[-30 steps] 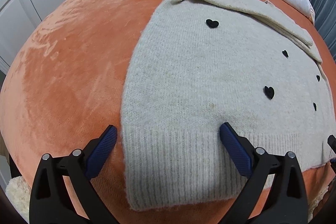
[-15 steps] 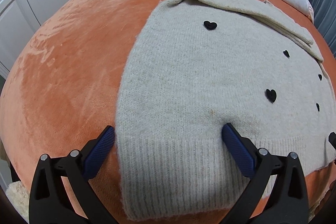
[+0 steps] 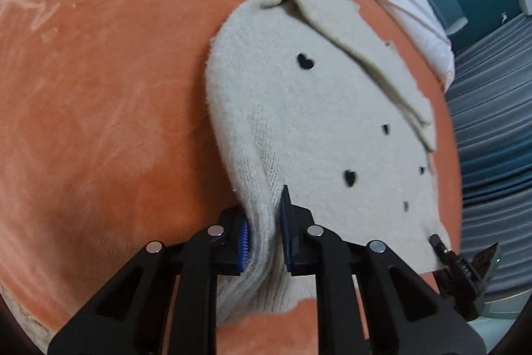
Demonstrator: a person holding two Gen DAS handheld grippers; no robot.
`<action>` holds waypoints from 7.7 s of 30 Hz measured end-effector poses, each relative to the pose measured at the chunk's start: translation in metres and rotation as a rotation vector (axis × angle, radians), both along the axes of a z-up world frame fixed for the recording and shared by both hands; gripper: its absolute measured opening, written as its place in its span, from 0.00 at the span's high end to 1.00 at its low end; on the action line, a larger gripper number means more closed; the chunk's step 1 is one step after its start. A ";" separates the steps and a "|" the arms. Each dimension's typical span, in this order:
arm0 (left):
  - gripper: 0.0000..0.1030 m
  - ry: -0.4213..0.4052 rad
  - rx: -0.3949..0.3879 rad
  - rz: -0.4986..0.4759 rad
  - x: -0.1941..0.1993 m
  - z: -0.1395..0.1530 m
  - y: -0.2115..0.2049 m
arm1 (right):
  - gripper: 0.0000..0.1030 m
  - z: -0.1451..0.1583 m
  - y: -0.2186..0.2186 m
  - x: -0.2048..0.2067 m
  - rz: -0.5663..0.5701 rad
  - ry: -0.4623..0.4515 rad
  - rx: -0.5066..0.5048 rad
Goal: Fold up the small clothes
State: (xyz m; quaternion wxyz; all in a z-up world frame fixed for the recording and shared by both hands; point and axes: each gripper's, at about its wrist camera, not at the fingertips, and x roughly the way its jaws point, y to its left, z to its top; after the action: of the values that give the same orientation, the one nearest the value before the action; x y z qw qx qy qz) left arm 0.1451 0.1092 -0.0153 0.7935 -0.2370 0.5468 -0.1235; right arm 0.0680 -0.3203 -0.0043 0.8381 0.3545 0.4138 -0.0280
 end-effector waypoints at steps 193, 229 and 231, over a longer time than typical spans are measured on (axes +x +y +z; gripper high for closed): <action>0.67 -0.302 0.413 -0.506 -0.119 0.025 -0.249 | 0.78 0.116 -0.034 -0.071 0.161 -0.257 -0.010; 0.34 -0.130 0.386 -0.412 -0.087 0.014 -0.244 | 0.71 0.049 -0.033 -0.037 0.141 0.028 -0.215; 0.33 -0.113 0.389 -0.418 -0.088 0.008 -0.246 | 0.53 0.050 -0.043 -0.019 0.131 0.050 -0.243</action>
State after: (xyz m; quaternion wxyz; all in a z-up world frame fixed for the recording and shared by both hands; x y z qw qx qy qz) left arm 0.0572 -0.1368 -0.0076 0.8106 0.0445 0.5520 -0.1903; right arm 0.0489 -0.3637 0.0460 0.8643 0.2219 0.4502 -0.0320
